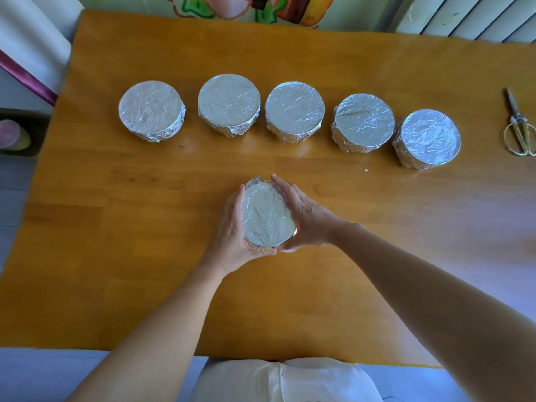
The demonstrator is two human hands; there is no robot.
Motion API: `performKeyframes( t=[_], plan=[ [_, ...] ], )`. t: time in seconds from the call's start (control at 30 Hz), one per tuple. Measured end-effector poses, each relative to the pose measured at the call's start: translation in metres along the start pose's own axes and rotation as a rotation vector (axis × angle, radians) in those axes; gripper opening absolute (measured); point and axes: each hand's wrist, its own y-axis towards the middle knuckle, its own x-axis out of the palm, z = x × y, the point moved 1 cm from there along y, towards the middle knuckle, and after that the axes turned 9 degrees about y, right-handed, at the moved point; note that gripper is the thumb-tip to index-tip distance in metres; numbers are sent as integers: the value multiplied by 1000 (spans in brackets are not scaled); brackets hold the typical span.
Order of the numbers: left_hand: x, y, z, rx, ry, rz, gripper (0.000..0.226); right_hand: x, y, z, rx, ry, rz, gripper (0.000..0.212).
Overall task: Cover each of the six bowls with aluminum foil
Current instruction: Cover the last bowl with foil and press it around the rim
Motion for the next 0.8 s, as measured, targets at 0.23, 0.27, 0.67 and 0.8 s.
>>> performKeyframes(
  t=[0.23, 0.27, 0.67, 0.8],
  plan=[
    [2, 2, -3, -38, -91, -17, 143, 4, 2, 3, -20, 53, 20, 149],
    [3, 2, -3, -34, -104, -13, 141, 4, 2, 4, -24, 69, 28, 149],
    [8, -3, -4, -114, -221, 4, 143, 11, -2, 17, 28, 235, 70, 147],
    [10, -3, -7, -106, -224, 22, 142, 13, 1, 20, 40, 191, 66, 131]
  ],
)
